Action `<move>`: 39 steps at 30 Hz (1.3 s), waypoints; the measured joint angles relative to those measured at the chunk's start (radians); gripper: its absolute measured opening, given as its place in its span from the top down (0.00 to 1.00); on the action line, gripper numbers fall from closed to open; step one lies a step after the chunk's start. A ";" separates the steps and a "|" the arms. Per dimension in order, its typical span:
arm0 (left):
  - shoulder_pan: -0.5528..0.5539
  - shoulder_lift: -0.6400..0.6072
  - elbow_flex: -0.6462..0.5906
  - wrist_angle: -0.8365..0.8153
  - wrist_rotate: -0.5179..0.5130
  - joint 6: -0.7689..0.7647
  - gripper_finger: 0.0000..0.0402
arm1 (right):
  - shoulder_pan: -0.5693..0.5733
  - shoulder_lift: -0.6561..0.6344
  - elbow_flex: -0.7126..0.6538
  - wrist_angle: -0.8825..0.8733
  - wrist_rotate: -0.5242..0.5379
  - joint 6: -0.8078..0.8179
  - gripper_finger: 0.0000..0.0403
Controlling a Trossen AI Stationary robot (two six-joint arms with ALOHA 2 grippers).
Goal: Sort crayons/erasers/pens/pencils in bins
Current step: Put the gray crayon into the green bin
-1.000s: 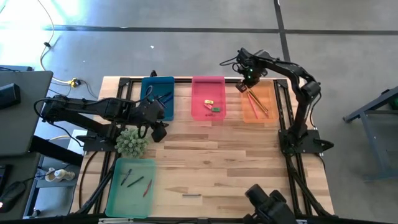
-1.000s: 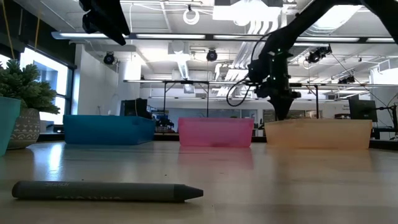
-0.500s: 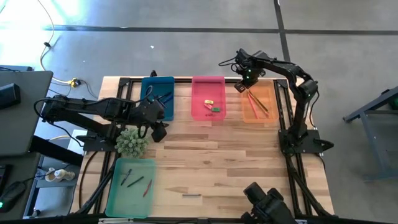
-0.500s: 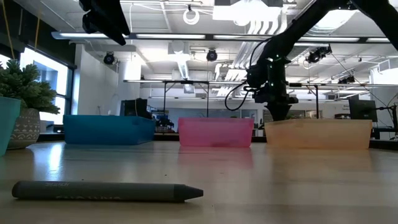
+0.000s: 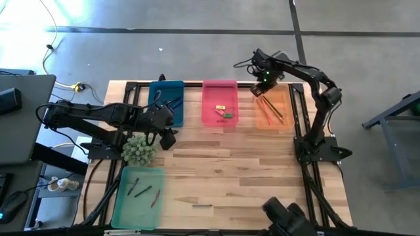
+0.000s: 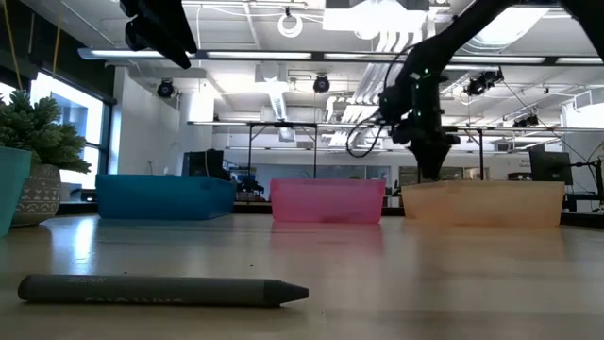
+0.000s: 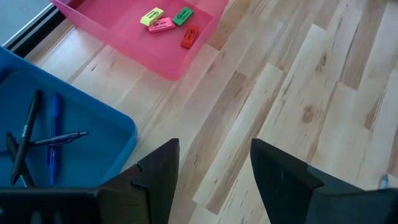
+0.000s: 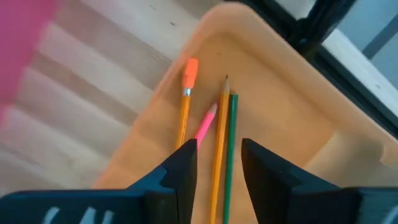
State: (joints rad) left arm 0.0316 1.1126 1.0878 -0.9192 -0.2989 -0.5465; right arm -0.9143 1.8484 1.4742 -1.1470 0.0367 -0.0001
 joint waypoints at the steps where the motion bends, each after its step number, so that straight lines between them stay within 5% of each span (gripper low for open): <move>1: 0.000 0.000 0.000 0.000 0.000 0.002 0.54 | 0.005 -0.021 0.000 -0.001 -0.010 0.001 0.71; 17: -0.024 0.000 0.000 0.133 0.088 0.072 0.54 | 0.275 -0.393 0.000 0.067 -0.007 0.221 0.71; 31: -0.130 0.029 0.146 0.146 0.088 0.150 0.54 | 0.528 -0.425 0.000 0.060 0.038 0.402 0.71; 39: -0.195 0.165 0.242 0.029 0.096 0.099 0.54 | 0.635 -0.425 0.000 0.051 0.101 0.498 0.71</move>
State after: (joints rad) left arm -0.1638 1.2775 1.3293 -0.8906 -0.2025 -0.4473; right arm -0.2791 1.4231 1.4742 -1.0965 0.1373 0.4977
